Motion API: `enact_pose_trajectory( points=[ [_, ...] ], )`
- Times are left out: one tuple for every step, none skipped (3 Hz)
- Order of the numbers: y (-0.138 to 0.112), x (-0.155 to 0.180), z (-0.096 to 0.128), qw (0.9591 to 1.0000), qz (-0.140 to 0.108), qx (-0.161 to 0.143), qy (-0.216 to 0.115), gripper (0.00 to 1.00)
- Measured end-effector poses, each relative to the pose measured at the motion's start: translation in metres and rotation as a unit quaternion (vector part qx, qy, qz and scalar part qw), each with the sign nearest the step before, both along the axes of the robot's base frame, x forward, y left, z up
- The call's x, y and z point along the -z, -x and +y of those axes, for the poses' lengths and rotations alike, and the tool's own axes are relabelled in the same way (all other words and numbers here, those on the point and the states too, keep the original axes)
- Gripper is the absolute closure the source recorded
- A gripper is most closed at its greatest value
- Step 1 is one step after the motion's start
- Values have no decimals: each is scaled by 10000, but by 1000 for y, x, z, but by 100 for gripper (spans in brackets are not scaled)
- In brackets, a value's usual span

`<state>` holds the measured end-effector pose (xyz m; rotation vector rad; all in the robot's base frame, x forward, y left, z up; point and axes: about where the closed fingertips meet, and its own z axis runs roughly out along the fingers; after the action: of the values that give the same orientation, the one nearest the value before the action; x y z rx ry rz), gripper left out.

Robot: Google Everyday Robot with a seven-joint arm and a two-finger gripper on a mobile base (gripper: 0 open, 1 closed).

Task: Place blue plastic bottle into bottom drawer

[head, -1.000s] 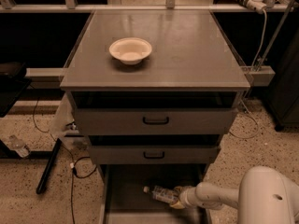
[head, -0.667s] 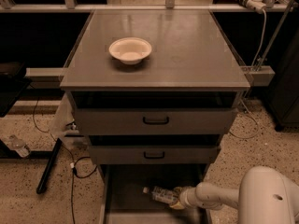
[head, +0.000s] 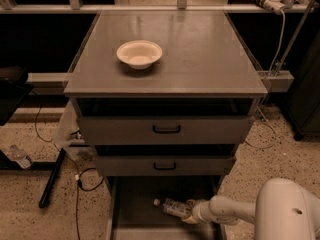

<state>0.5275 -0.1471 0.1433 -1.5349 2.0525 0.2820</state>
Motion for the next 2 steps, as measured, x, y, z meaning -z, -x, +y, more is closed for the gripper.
enact_pose_trajectory(
  points=[
    [0, 0, 0, 10000, 0, 0, 0, 12],
    [0, 0, 0, 10000, 0, 0, 0, 0]
  ],
)
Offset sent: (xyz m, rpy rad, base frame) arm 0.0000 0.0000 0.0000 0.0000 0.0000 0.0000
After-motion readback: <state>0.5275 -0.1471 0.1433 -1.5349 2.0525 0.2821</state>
